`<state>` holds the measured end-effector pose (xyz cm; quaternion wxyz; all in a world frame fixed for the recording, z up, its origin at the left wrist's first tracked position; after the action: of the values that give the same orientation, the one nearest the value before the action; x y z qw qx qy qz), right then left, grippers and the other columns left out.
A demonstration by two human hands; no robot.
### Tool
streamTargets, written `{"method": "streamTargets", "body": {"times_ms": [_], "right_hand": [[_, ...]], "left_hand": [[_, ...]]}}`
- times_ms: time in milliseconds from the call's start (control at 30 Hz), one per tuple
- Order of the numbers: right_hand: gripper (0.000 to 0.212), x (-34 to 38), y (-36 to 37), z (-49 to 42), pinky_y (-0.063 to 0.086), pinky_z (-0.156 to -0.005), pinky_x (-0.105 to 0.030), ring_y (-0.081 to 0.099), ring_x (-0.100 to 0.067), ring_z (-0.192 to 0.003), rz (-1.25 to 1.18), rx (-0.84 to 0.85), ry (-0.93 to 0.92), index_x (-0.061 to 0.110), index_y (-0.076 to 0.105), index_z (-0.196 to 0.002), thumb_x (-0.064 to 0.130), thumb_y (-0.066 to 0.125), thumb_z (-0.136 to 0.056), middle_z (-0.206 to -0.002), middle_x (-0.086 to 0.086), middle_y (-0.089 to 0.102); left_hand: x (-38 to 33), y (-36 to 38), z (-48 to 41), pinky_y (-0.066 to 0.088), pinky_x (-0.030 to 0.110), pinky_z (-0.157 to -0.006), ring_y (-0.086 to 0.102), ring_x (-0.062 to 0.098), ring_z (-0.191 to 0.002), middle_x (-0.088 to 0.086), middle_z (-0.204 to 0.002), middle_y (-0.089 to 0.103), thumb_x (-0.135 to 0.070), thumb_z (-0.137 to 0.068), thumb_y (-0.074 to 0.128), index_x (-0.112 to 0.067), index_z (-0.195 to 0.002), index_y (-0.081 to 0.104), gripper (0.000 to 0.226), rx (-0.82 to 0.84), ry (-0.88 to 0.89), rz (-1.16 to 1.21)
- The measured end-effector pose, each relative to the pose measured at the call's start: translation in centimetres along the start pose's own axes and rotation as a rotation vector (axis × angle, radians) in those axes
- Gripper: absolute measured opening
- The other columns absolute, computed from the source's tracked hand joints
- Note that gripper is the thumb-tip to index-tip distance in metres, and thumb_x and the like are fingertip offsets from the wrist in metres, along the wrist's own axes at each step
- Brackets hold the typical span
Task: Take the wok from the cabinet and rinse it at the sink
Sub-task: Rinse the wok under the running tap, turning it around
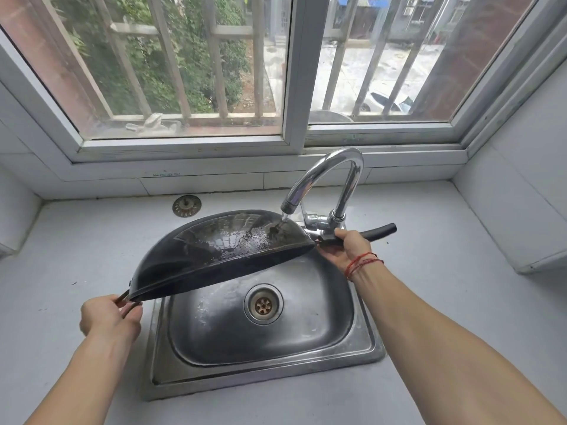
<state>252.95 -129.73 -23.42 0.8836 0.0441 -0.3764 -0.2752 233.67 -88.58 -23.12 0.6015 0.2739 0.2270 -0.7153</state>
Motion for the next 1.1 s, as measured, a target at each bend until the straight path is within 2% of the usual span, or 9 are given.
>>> {"method": "streamTargets", "body": {"times_ms": [133, 333, 500, 567, 667, 733, 900, 1033, 1100], "right_hand": [[0.015, 0.2, 0.1, 0.3, 0.057, -0.045, -0.04, 0.066, -0.035, -0.076, -0.006, 0.007, -0.006, 0.001, 0.057, -0.11, 0.001, 0.052, -0.096, -0.087, -0.02, 0.067], [0.023, -0.2, -0.8, 0.2, 0.058, -0.05, -0.041, 0.067, -0.036, -0.08, -0.019, 0.005, 0.006, 0.0, 0.057, -0.118, 0.0, 0.051, -0.095, -0.096, -0.023, 0.067], [0.005, -0.3, -2.9, 0.4, 0.059, -0.05, -0.042, 0.066, -0.034, -0.078, -0.035, -0.019, 0.022, 0.001, 0.055, -0.096, -0.001, 0.05, -0.096, -0.089, -0.021, 0.065], [0.003, -0.2, -3.8, 0.4, 0.059, -0.049, -0.044, 0.065, -0.034, -0.078, -0.041, -0.031, 0.025, 0.001, 0.053, -0.094, 0.0, 0.051, -0.096, -0.088, -0.021, 0.064], [0.008, -0.1, -5.5, 0.4, 0.058, -0.055, -0.052, 0.064, -0.034, -0.078, -0.063, -0.065, 0.032, 0.002, 0.051, -0.088, 0.0, 0.051, -0.096, -0.087, -0.02, 0.061], [0.008, 0.1, -6.5, 0.5, 0.058, -0.052, -0.051, 0.064, -0.034, -0.078, -0.073, -0.089, 0.029, 0.002, 0.05, -0.088, 0.0, 0.051, -0.096, -0.088, -0.021, 0.06], [0.004, 0.4, -8.9, 0.5, 0.057, -0.045, -0.043, 0.065, -0.036, -0.08, -0.075, -0.141, 0.009, 0.003, 0.051, -0.093, 0.002, 0.051, -0.097, -0.093, -0.023, 0.063], [0.001, 0.0, -10.3, 0.6, 0.058, -0.047, -0.043, 0.068, -0.037, -0.083, -0.053, -0.162, 0.012, 0.003, 0.052, -0.097, 0.004, 0.052, -0.097, -0.095, -0.025, 0.066], [0.002, -0.1, -10.8, 0.7, 0.058, -0.048, -0.044, 0.068, -0.038, -0.083, -0.051, -0.17, 0.01, 0.003, 0.051, -0.096, 0.004, 0.052, -0.096, -0.095, -0.025, 0.066]], "left_hand": [[0.1, -0.2, -0.3, 0.056, 0.045, -0.093, 0.062, 0.031, -0.089, 0.017, -0.103, 0.057, 0.009, -0.075, 0.034, -0.006, -0.078, 0.05, 0.021, -0.004, 0.012, 0.023], [0.4, -0.3, -1.0, 0.056, 0.045, -0.092, 0.062, 0.03, -0.089, 0.016, -0.108, 0.058, 0.008, -0.076, 0.036, -0.008, -0.079, 0.051, 0.021, -0.018, 0.015, -0.003], [1.0, 0.4, -0.6, 0.056, 0.045, -0.09, 0.059, 0.031, -0.081, 0.015, -0.099, 0.057, 0.009, -0.072, 0.039, -0.006, -0.075, 0.052, 0.02, -0.014, 0.017, -0.063], [1.3, 0.8, -0.4, 0.057, 0.042, -0.08, 0.056, 0.029, -0.077, 0.015, -0.096, 0.054, 0.01, -0.067, 0.039, -0.007, -0.074, 0.051, 0.022, -0.013, 0.014, -0.05], [1.9, 1.6, 0.4, 0.051, 0.026, -0.05, 0.048, 0.027, -0.063, 0.014, -0.086, 0.048, 0.012, -0.063, 0.035, -0.007, -0.071, 0.045, 0.023, 0.023, -0.003, -0.022], [2.3, 2.3, 1.4, 0.046, 0.024, -0.043, 0.045, 0.026, -0.056, 0.014, -0.078, 0.048, 0.012, -0.071, 0.036, -0.006, -0.072, 0.045, 0.02, 0.054, 0.003, -0.057], [2.8, 3.3, 3.4, 0.052, 0.038, -0.065, 0.051, 0.027, -0.058, 0.014, -0.076, 0.051, 0.006, -0.075, 0.04, -0.005, -0.075, 0.051, 0.016, 0.071, 0.02, -0.145], [3.1, 3.6, 3.7, 0.051, 0.038, -0.067, 0.045, 0.026, -0.06, 0.013, -0.077, 0.048, 0.005, -0.072, 0.042, -0.006, -0.077, 0.053, 0.016, 0.075, 0.02, -0.167], [3.2, 3.7, 3.9, 0.055, 0.041, -0.074, 0.048, 0.026, -0.062, 0.013, -0.088, 0.053, 0.003, -0.071, 0.045, -0.003, -0.087, 0.059, 0.022, 0.081, 0.029, -0.178]]}}
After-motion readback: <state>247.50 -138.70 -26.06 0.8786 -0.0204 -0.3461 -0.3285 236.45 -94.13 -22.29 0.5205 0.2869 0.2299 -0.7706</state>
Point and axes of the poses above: each hand's wrist, its own z-axis away from the middle knuckle, its own y-axis out of the palm, x = y × z, the point moved 7 cm from there along -z, towards the middle knuckle
